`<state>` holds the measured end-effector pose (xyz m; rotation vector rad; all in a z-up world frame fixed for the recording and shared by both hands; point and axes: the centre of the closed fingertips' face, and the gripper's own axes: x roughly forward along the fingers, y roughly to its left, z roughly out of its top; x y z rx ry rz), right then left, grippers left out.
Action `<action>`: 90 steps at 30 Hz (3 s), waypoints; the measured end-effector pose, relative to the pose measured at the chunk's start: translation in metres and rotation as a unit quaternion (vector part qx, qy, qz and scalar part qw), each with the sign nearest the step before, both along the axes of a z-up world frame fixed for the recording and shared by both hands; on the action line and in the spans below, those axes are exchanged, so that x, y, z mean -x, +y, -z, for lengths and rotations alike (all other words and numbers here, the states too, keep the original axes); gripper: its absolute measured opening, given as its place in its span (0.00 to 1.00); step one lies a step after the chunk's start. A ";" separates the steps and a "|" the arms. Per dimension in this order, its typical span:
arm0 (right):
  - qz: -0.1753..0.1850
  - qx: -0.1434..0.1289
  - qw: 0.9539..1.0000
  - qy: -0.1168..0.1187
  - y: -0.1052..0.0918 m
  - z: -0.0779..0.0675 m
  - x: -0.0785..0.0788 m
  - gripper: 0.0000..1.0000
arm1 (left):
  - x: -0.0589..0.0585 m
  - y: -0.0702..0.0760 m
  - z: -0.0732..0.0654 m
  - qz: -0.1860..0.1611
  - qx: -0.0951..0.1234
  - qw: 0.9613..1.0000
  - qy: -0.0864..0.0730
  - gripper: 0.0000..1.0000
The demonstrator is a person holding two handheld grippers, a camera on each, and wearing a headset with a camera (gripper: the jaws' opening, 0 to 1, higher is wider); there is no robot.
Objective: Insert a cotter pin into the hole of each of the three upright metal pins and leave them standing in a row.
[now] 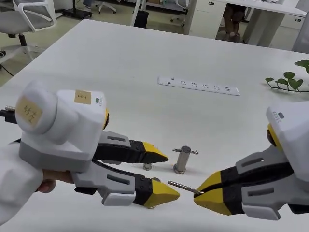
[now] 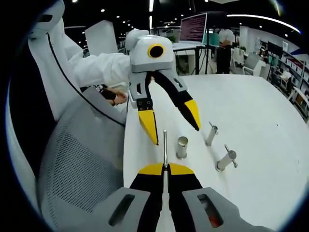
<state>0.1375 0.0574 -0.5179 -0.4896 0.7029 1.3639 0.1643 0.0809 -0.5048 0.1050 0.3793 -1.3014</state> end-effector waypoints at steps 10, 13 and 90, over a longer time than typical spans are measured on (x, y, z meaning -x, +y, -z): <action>-0.003 0.010 1.000 -0.005 -0.004 0.005 -0.005 0.00 | -0.002 0.006 0.012 -0.010 -0.014 1.000 0.010 0.36; -0.003 0.015 1.000 -0.007 -0.005 0.008 -0.007 0.00 | -0.002 0.007 0.015 -0.010 -0.016 1.000 0.012 0.36; -0.065 0.084 0.994 -0.003 0.035 0.057 -0.037 0.00 | -0.010 0.015 0.051 0.012 -0.056 0.998 0.031 0.10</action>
